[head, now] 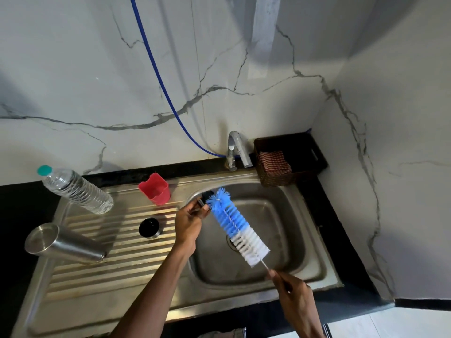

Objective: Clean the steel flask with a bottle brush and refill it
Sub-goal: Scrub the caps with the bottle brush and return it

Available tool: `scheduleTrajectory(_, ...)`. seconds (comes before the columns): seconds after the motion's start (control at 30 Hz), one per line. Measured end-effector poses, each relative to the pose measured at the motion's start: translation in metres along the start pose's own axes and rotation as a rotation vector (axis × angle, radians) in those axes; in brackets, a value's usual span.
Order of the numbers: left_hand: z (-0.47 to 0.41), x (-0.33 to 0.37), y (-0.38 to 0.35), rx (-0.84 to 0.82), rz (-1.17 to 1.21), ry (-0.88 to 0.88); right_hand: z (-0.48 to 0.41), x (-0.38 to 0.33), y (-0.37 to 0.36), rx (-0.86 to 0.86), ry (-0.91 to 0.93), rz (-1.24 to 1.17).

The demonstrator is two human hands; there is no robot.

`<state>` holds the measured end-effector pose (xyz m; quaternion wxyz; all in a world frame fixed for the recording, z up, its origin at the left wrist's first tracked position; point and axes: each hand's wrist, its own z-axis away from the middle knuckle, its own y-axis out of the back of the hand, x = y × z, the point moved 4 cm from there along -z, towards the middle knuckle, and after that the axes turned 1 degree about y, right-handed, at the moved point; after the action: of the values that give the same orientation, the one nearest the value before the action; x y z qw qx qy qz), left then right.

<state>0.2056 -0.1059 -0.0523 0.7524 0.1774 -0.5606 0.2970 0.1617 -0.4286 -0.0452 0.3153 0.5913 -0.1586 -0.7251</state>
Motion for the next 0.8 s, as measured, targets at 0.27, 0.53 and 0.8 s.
scheduleTrajectory(0.27,0.007,-0.011,-0.017,-0.075,-0.111,-0.087,-0.043,-0.054,-0.009,0.016,0.103,0.009)
scheduleTrajectory(0.53,0.006,-0.003,-0.005,-0.027,0.269,0.037,0.001,-0.004,-0.002,-0.018,0.041,-0.012)
scheduleTrajectory(0.8,0.006,-0.008,-0.012,-0.048,0.053,-0.073,-0.038,-0.054,-0.012,-0.018,0.167,0.024)
